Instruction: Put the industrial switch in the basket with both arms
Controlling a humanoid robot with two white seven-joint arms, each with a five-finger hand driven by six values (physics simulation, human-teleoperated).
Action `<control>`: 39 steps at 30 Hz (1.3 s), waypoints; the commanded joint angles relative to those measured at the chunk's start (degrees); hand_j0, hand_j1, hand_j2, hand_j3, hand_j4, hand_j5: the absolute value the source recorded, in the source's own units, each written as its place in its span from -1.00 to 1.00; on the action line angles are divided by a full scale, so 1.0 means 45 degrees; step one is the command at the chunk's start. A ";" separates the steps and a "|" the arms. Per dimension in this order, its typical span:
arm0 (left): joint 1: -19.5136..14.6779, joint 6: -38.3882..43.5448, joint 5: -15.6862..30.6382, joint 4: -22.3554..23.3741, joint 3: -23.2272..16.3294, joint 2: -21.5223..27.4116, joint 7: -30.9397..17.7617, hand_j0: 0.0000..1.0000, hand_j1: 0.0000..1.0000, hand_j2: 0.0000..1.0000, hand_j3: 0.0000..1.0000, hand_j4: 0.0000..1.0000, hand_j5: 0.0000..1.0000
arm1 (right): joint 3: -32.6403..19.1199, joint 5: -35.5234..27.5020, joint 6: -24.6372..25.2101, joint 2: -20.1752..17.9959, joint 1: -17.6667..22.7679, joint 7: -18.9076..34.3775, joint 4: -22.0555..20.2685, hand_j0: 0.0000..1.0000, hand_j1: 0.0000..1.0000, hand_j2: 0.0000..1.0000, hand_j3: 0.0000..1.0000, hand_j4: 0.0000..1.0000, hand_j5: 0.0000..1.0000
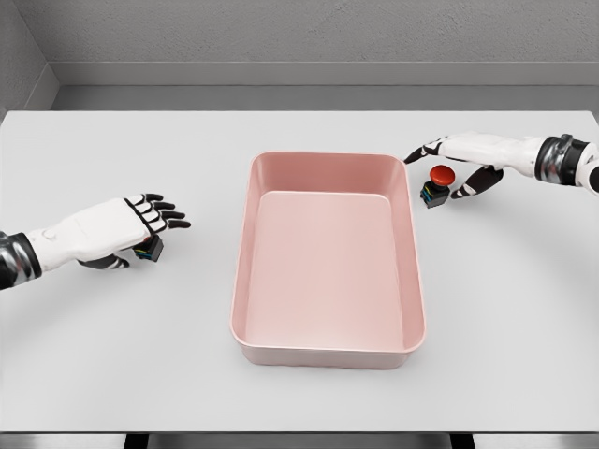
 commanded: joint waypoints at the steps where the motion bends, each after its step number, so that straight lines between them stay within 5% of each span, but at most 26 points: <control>1: 0.0000 0.0010 0.0108 0.0008 -0.0018 0.0022 0.0040 0.57 0.57 0.57 0.57 0.57 0.57 | -0.0020 -0.0083 0.0028 -0.0010 0.0000 0.0006 0.0000 0.72 0.72 0.72 0.72 0.72 0.72; 2: 0.0000 0.0010 0.0127 0.0027 0.0001 0.0041 0.0060 0.31 0.31 0.31 0.31 0.31 0.31 | 0.0059 -0.0083 0.0028 -0.0010 0.0000 0.0006 -0.0020 0.72 0.72 0.72 0.72 0.72 0.72; 4: 0.0019 0.0010 0.0128 0.0008 -0.0018 0.0061 0.0079 0.20 0.20 0.20 0.20 0.20 0.20 | 0.0136 -0.0083 0.0028 -0.0010 0.0000 0.0025 -0.0040 0.72 0.72 0.72 0.72 0.72 0.72; 11: 0.0020 0.0010 0.0264 -0.0070 0.0001 0.0139 0.0060 0.07 0.07 0.07 0.07 0.07 0.07 | 0.0176 -0.0025 0.0028 -0.0010 0.0020 0.0084 -0.0079 0.60 0.60 0.60 0.60 0.60 0.60; 26: -0.0059 0.0010 0.1260 -0.2492 0.0177 0.0706 -0.0038 -0.28 -0.28 -0.28 -0.28 -0.28 -0.28 | 0.0312 -0.0025 0.0028 -0.0029 0.0020 0.0103 -0.0059 0.24 0.24 0.24 0.24 0.24 0.24; 31: -0.0488 0.0010 0.1592 -0.3195 0.0197 0.0881 -0.0038 -0.32 -0.32 -0.32 -0.32 -0.32 -0.32 | 0.0293 -0.0044 0.0028 -0.0068 0.0020 0.0103 0.0000 -0.05 -0.05 -0.05 -0.05 -0.05 -0.05; 39: -0.1660 0.0010 0.1788 -0.3371 0.0216 0.0706 -0.0057 -0.33 -0.33 -0.33 -0.33 -0.33 -0.33 | 0.0235 -0.0025 0.0028 -0.0088 0.0000 0.0103 0.0214 -0.05 -0.05 -0.05 -0.05 -0.05 -0.05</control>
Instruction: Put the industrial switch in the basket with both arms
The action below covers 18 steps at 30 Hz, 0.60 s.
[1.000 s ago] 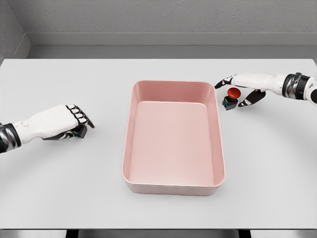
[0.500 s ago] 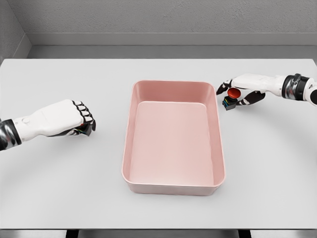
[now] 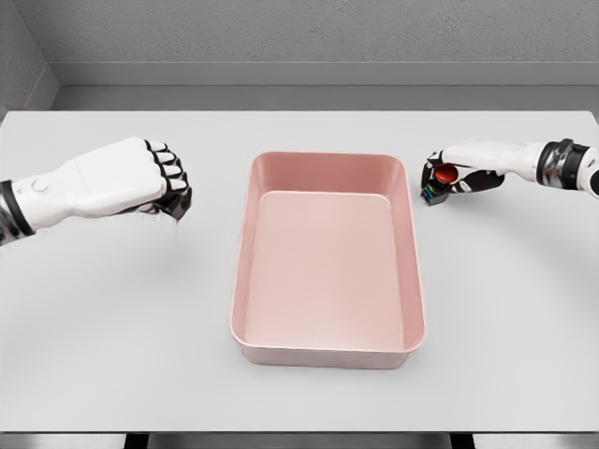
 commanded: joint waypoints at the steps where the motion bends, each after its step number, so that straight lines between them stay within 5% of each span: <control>1: -0.0039 0.0014 0.0134 -0.0039 -0.0032 -0.0102 0.0005 -0.32 -0.32 -0.32 -0.32 -0.32 -0.32 | -0.0049 0.0018 0.0014 -0.0035 0.0000 0.0002 0.0045 -0.05 -0.05 -0.05 -0.05 -0.05 -0.05; 12: -0.0606 0.0014 0.0154 -0.0039 -0.0188 -0.1332 0.0005 -0.33 -0.33 -0.33 -0.33 -0.33 -0.33 | -0.0108 0.0018 0.0014 -0.0210 -0.0313 0.0295 -0.0150 -0.06 -0.06 -0.06 -0.06 -0.06 -0.06; 18: -0.1308 0.0014 0.0154 -0.0039 -0.1008 -0.1879 -0.0034 -0.32 -0.32 -0.32 -0.32 -0.32 -0.32 | -0.0108 0.0018 0.0014 -0.0230 -0.0528 0.0510 -0.0326 -0.10 -0.10 -0.10 -0.10 -0.10 -0.10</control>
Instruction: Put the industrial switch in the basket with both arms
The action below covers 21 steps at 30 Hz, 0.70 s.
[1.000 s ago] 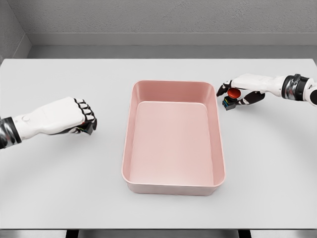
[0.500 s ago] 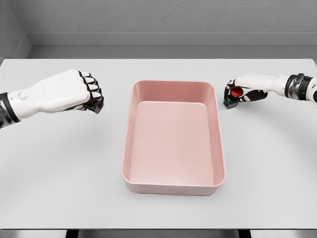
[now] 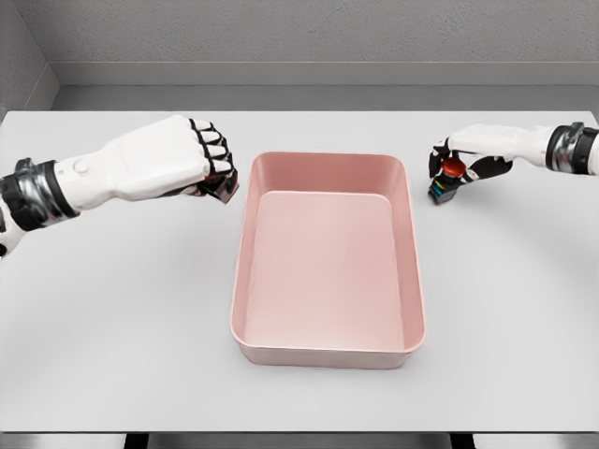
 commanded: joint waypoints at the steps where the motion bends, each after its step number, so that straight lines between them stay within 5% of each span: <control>1: -0.0020 0.0015 0.0076 0.0001 -0.0491 -0.0302 0.0000 -0.33 -0.33 -0.33 -0.33 -0.33 -0.33 | -0.0027 -0.0088 0.0035 -0.0004 -0.0019 0.0086 -0.0060 -0.10 -0.10 -0.10 -0.10 -0.10 -0.10; 6: -0.0508 0.0015 0.0076 0.0001 -0.1058 -0.1571 -0.0468 -0.33 -0.33 -0.33 -0.33 -0.33 -0.33 | -0.0027 -0.0069 0.0035 -0.0218 -0.0195 0.0282 -0.0645 -0.10 -0.10 -0.10 -0.10 -0.10 -0.10; 13: -0.0782 0.0015 -0.0081 0.0021 -0.2112 -0.2978 -0.2519 -0.32 -0.32 -0.32 -0.32 -0.32 -0.32 | -0.0046 -0.0069 0.0035 -0.0804 -0.0488 0.0301 -0.1349 -0.10 -0.10 -0.10 -0.10 -0.10 -0.10; 21: -0.0919 0.0015 -0.0139 0.0177 -0.2659 -0.3525 -0.3027 -0.27 -0.27 -0.27 -0.27 -0.27 -0.27 | -0.0046 -0.0069 0.0035 -0.1273 -0.0586 0.0321 -0.2891 -0.10 -0.10 -0.10 -0.10 -0.10 -0.10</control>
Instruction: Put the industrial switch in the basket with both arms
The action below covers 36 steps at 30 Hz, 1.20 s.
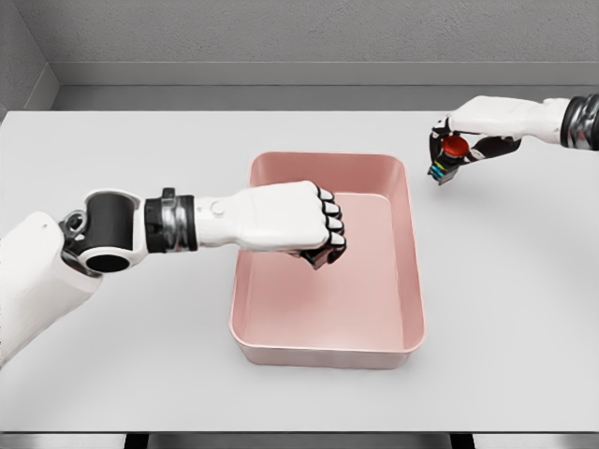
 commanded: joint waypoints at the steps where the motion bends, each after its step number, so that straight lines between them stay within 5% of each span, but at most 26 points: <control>1: 0.0000 0.0032 0.0078 0.0025 -0.0052 -0.0114 -0.0099 -0.16 -0.16 -0.16 -0.16 -0.16 -0.16 | -0.0036 -0.0071 0.0033 -0.0323 0.0000 -0.0004 -0.0584 -0.11 -0.11 -0.11 -0.11 -0.11 -0.11; 3: -0.0039 0.0032 0.0117 0.0006 -0.0032 -0.0114 -0.0060 0.50 0.50 0.50 0.50 0.50 0.50 | -0.0153 -0.0091 0.0033 -0.0733 -0.0020 -0.0004 -0.0994 -0.11 -0.11 -0.11 -0.11 -0.11 -0.11; 5: -0.0039 0.0032 0.0117 0.0006 -0.0032 -0.0134 -0.0060 0.72 0.72 0.72 0.72 0.72 0.72 | -0.0309 -0.0110 0.0033 -0.1104 -0.0020 -0.0023 -0.1463 -0.11 -0.11 -0.11 -0.11 -0.11 -0.11; 14: 0.0000 0.0032 0.0214 -0.0033 0.0046 0.0042 -0.0060 0.73 0.73 0.73 0.73 0.73 0.73 | -0.0485 -0.0110 0.0033 -0.1456 -0.0020 -0.0023 -0.3553 -0.11 -0.11 -0.11 -0.11 -0.11 -0.11; 16: -0.0605 0.0032 0.1326 -0.0131 0.0183 0.1661 0.0038 0.74 0.74 0.74 0.74 0.74 0.74 | -0.0505 -0.0130 0.0033 -0.1476 -0.0020 -0.0023 -0.3885 -0.11 -0.11 -0.11 -0.11 -0.11 -0.11; 19: -0.0898 0.0032 0.3007 -0.0131 0.0202 0.4259 0.0818 1.00 1.00 1.00 1.00 1.00 1.00 | -0.0680 -0.0130 0.0033 -0.1652 -0.0020 -0.0023 -0.4588 -0.11 -0.11 -0.11 -0.11 -0.11 -0.11; 22: -0.0684 0.0032 0.3300 -0.0131 0.0124 0.5842 0.1541 1.00 1.00 1.00 1.00 1.00 1.00 | -0.0680 -0.0130 0.0033 -0.1613 0.0000 -0.0023 -0.5115 -0.11 -0.11 -0.11 -0.11 -0.11 -0.11; 23: -0.0371 0.0032 0.3261 -0.0131 0.0144 0.6174 0.2536 1.00 1.00 1.00 1.00 1.00 1.00 | -0.0661 -0.0149 0.0033 -0.1593 0.0039 -0.0043 -0.5310 -0.11 -0.11 -0.11 -0.11 -0.11 -0.11; 27: -0.0352 0.0032 0.3124 -0.0033 0.0066 0.7053 0.4862 1.00 1.00 1.00 1.00 1.00 1.00 | -0.0622 -0.0149 0.0033 -0.1515 0.0098 -0.0043 -0.5896 -0.11 -0.11 -0.11 -0.11 -0.11 -0.11; 36: 0.0098 0.0032 0.2714 -0.0111 -0.0032 0.7112 0.4823 1.00 1.00 1.00 1.00 1.00 1.00 | -0.0309 -0.0130 0.0033 -0.0187 0.0078 0.0016 -0.5955 -0.11 -0.11 -0.11 -0.11 -0.11 -0.11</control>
